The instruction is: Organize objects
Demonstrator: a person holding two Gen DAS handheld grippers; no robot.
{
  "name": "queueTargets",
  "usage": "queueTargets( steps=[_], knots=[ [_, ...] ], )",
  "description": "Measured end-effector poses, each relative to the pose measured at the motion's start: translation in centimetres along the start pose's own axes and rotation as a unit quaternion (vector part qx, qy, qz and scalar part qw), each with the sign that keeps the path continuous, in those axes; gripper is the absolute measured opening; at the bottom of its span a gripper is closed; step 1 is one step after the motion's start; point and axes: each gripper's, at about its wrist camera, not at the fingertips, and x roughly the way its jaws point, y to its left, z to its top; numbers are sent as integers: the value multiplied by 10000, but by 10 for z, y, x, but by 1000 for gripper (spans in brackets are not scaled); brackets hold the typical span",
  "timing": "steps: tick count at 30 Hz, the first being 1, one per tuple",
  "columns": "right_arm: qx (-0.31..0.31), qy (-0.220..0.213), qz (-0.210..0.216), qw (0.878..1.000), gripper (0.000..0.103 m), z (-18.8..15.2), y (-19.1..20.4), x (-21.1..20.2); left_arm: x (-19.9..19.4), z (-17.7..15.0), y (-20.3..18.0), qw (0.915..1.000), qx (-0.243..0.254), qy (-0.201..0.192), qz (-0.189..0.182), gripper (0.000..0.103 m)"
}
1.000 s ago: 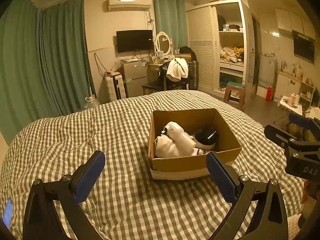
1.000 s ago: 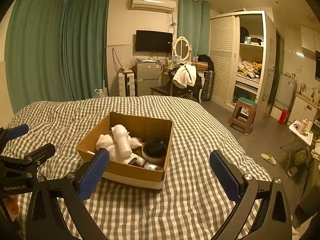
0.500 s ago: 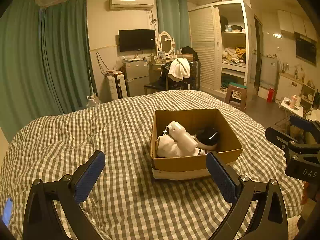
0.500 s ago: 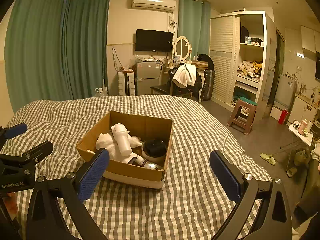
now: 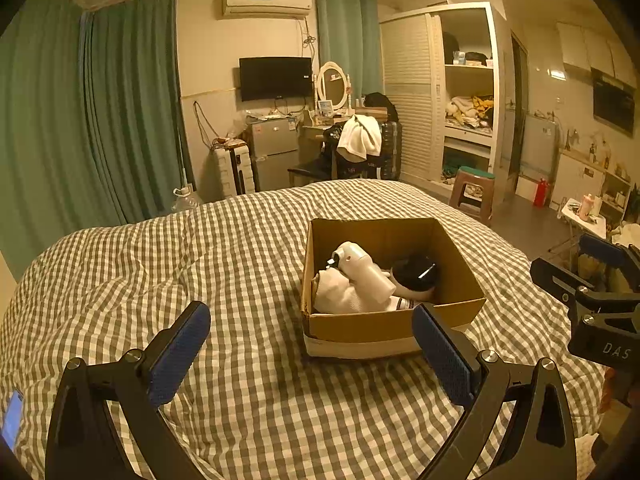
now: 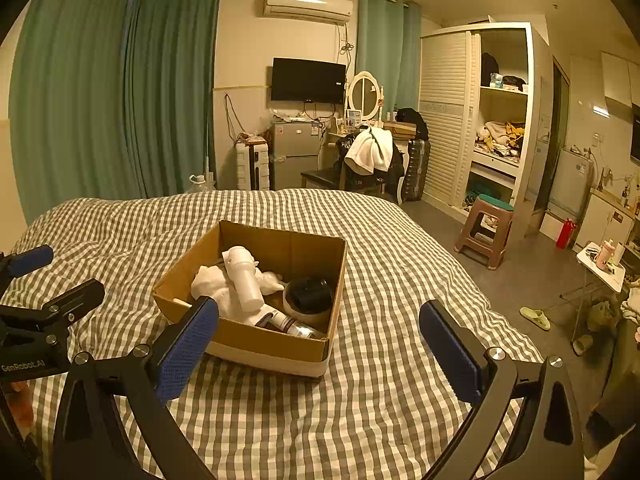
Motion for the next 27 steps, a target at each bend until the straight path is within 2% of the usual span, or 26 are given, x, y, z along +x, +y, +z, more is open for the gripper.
queueTargets(
  steps=[27],
  knots=[
    [-67,6,-3,10000,101,-2,4,3,3,0,0,9999,52,90,124,103]
  ],
)
